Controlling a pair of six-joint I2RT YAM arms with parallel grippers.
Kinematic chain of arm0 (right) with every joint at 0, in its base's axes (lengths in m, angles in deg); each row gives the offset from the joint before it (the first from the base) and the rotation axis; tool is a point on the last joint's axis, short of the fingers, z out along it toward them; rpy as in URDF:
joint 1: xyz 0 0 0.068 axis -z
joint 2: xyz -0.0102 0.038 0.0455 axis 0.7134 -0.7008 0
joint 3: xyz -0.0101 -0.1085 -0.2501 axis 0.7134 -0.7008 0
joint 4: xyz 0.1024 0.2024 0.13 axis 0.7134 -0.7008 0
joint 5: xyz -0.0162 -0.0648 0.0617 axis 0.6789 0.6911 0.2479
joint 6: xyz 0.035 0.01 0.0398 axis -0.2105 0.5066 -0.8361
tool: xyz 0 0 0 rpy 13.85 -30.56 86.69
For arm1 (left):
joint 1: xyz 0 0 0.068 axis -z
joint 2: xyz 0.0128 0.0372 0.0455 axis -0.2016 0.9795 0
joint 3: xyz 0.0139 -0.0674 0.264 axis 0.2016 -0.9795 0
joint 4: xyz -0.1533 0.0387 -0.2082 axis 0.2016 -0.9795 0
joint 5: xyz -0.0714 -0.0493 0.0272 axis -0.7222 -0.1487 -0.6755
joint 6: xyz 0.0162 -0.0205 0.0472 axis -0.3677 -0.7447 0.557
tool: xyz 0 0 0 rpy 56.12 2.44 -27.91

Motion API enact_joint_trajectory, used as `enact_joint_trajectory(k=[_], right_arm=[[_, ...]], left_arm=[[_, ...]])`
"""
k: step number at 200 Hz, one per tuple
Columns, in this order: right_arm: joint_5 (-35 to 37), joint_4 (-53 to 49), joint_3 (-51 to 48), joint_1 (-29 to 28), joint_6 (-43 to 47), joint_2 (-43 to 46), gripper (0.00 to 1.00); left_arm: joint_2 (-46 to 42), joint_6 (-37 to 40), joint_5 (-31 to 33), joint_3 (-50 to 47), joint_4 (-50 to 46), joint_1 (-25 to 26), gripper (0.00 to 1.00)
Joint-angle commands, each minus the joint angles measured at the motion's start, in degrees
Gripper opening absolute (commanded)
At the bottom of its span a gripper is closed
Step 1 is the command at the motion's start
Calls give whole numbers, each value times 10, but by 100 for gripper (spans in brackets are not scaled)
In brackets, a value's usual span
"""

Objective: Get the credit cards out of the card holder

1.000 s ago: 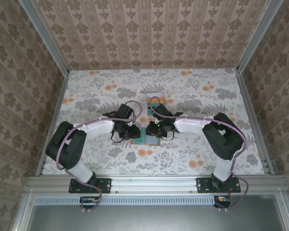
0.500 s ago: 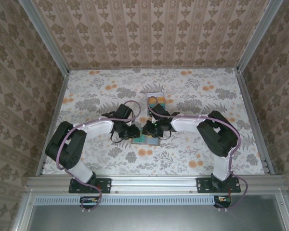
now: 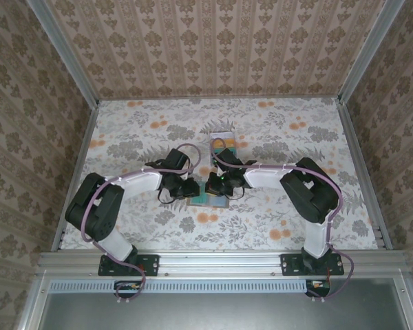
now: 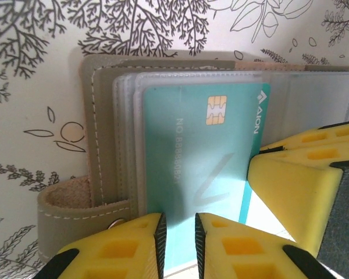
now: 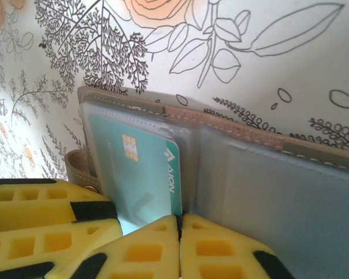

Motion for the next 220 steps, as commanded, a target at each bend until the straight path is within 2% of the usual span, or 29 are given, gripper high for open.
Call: enact_joint_trajectory(k=[1, 25, 71, 96, 146, 174, 220], right_arm=[[-18, 13, -1, -2, -8, -10, 0], [-15, 15, -15, 4, -10, 1, 0], [-18, 23, -50, 21, -8, 25, 0], [-15, 22, -65, 27, -6, 37, 0], [-12, 22, -77, 36, 0, 52, 0], [-21, 36, -75, 32, 1, 52, 0], [-25, 35, -58, 20, 12, 53, 7]], left_arm=[[11, 3, -3, -9, -1, 0, 23], [12, 3, 4, -9, -7, -1, 21], [18, -2, 19, -12, -21, -9, 9], [19, -2, 19, -14, -24, -12, 8], [15, 0, 19, -16, -26, -15, 8], [2, 1, 8, -11, -22, -14, 15], [-40, 6, 5, 14, -43, -15, 21]])
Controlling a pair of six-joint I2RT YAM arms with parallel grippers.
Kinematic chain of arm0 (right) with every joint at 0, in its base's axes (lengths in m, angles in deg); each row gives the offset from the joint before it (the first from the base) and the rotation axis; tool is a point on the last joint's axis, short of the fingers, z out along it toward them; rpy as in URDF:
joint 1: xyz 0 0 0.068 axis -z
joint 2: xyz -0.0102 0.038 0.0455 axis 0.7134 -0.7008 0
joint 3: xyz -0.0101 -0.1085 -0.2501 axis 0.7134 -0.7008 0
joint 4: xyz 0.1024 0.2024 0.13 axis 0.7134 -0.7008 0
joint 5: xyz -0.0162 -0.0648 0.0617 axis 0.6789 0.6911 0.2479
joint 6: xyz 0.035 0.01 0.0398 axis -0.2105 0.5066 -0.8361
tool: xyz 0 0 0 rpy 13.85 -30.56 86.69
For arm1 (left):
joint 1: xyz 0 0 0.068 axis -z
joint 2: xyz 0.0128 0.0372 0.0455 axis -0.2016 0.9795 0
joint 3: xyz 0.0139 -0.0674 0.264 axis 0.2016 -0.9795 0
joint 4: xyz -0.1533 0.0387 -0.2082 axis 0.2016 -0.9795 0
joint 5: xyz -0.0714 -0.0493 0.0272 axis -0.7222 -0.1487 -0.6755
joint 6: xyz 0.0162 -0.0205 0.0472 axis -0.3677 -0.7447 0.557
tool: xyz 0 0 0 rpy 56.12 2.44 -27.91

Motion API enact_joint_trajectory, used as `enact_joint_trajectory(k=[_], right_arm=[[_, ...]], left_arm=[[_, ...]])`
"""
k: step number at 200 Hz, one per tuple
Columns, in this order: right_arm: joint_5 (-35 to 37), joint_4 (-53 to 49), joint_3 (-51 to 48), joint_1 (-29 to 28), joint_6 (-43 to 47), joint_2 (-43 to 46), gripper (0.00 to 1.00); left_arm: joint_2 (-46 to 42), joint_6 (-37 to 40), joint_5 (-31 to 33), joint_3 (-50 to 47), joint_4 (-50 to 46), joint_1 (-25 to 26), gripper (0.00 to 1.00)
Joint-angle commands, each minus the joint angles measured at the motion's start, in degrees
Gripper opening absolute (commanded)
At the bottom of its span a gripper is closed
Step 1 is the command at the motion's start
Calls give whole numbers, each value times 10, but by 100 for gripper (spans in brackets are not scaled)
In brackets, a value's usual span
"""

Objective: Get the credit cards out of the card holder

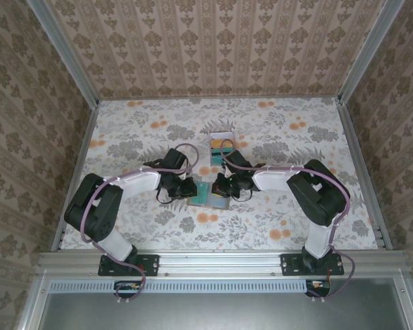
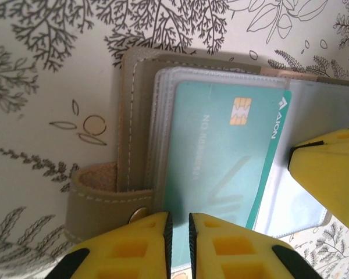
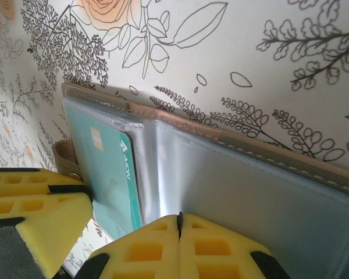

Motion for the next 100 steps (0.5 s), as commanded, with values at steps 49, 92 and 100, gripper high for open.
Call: enact_joint_trajectory(k=[49, 92, 100], right_arm=[[-8, -13, 30, -23, 23, 5, 10], [-6, -22, 43, -30, 26, -5, 17], [-6, -22, 44, -30, 25, -8, 17]], left_arm=[[-25, 18, 2, 22, -34, -13, 21], [-10, 25, 11, 5, -36, -13, 21], [-6, 25, 7, 3, -33, -13, 21]])
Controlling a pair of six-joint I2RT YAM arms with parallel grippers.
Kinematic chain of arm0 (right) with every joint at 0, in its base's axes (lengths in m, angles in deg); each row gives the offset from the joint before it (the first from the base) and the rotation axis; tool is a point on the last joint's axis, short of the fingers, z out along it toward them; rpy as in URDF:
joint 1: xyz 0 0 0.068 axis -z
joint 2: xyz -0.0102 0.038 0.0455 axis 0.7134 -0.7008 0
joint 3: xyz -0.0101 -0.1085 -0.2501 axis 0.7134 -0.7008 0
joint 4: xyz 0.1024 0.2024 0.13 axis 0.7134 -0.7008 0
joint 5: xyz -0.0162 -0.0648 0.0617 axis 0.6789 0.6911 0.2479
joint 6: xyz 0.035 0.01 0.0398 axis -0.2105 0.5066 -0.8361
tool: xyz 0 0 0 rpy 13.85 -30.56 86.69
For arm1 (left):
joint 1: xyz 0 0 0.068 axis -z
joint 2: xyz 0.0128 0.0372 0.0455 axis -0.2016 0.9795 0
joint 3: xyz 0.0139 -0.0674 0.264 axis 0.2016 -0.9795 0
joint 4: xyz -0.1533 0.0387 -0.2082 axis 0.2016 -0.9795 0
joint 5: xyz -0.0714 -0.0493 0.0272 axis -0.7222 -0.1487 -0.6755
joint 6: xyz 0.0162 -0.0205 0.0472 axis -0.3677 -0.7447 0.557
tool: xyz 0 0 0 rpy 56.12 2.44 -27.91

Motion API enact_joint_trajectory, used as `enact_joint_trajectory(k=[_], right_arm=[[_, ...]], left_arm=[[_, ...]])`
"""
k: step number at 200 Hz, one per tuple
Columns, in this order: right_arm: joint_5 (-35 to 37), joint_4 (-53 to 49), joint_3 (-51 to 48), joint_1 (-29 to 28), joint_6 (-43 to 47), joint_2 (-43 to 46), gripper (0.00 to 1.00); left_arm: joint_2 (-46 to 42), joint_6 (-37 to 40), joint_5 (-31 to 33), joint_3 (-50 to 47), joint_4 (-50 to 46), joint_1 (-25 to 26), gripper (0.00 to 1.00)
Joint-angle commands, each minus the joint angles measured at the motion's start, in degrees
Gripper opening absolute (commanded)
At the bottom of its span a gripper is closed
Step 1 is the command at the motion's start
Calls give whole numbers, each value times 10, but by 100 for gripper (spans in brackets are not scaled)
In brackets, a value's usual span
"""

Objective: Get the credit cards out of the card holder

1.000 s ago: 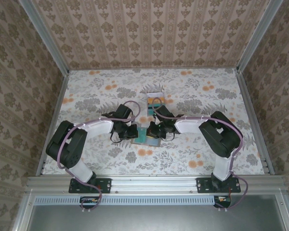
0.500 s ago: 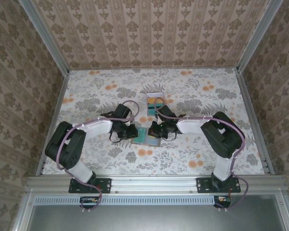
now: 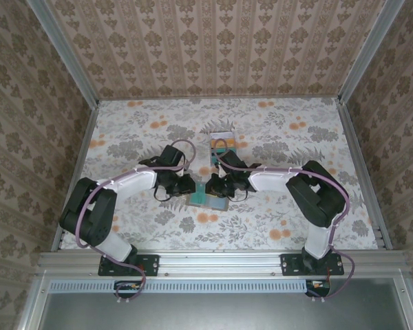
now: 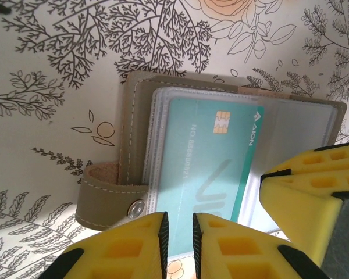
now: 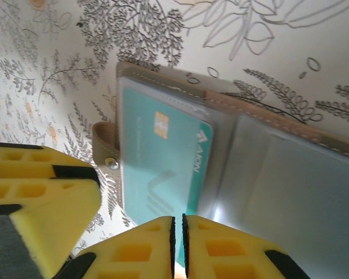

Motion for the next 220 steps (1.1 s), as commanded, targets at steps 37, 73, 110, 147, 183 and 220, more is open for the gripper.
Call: enact_joint_trajectory(k=[37, 73, 110, 147, 183, 220], right_arm=[[-2, -23, 14, -3, 9, -18, 22], [-7, -23, 14, -3, 13, -27, 22], [-13, -10, 11, -4, 9, -34, 17], [-17, -2, 10, -4, 5, -38, 17], [-24, 7, 9, -4, 2, -40, 17], [-34, 23, 7, -4, -4, -43, 17]], left_arm=[[29, 11, -2, -17, 3, 1, 21], [42, 9, -9, -21, 12, 4, 20], [44, 4, -10, -23, 18, 11, 18], [47, 1, -10, -24, 20, 17, 18], [48, -1, -12, -22, 21, 19, 17], [49, 0, -14, -20, 21, 22, 16]])
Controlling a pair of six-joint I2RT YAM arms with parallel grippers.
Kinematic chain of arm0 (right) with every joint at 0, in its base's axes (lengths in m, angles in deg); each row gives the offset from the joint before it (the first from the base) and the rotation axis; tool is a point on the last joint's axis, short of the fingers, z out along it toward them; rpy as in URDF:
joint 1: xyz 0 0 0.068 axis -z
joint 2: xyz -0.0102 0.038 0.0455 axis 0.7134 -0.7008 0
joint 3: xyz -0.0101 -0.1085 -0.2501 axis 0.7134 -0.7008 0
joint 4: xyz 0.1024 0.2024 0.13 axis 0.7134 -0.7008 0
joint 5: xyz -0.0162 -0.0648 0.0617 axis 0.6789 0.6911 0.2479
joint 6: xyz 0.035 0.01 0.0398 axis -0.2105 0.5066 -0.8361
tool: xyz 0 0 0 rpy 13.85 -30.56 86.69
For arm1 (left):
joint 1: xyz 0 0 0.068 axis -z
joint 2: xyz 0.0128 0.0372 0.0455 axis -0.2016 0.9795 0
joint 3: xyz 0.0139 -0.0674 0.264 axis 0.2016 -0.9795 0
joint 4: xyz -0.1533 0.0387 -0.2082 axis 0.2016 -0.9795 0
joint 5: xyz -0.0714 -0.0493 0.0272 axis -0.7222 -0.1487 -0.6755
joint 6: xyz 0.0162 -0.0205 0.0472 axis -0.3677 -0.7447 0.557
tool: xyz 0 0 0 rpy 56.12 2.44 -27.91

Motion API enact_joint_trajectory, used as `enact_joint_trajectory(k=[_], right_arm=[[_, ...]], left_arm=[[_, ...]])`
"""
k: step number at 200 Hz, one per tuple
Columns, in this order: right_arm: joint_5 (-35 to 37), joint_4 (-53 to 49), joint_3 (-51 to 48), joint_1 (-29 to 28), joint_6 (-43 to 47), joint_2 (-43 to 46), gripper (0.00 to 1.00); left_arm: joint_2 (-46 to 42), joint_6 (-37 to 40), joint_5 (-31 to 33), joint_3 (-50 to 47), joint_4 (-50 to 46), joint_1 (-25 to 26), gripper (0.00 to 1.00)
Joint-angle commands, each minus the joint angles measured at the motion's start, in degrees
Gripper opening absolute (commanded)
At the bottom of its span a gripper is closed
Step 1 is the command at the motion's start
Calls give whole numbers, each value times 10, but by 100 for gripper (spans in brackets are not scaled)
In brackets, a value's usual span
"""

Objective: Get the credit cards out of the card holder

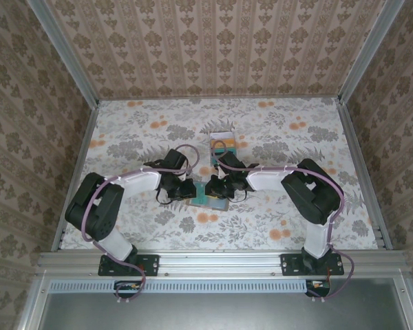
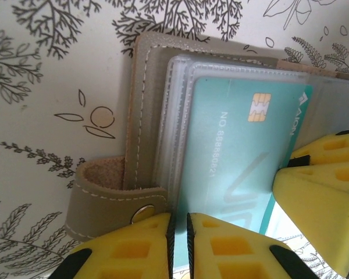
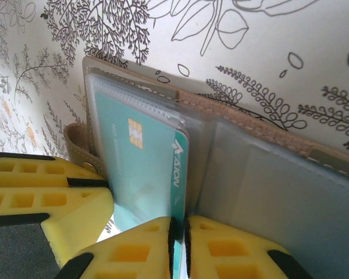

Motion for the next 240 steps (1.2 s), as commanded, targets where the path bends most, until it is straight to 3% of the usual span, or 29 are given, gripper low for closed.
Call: enact_joint_trajectory(k=[1, 21, 47, 108, 187, 203, 240], right_arm=[[-24, 22, 4, -3, -10, -16, 17], [-26, 24, 3, -3, -10, -16, 14], [-22, 25, -4, -3, -13, -9, 0], [5, 19, -43, 14, -13, 33, 0], [-4, 25, -56, 21, -12, 40, 0], [-8, 28, -51, 19, -13, 32, 13], [-14, 42, -31, 12, -21, 4, 18]], left_arm=[[15, -1, -8, -7, 4, 10, 16], [15, -1, -8, -7, 4, 10, 16], [15, 1, -5, -5, -3, 9, 15], [17, 3, 29, -5, -42, -14, 5], [18, 5, 26, -3, -44, -20, 5], [18, 4, 22, -4, -41, -20, 4], [20, 3, 18, -5, -38, -19, 4]])
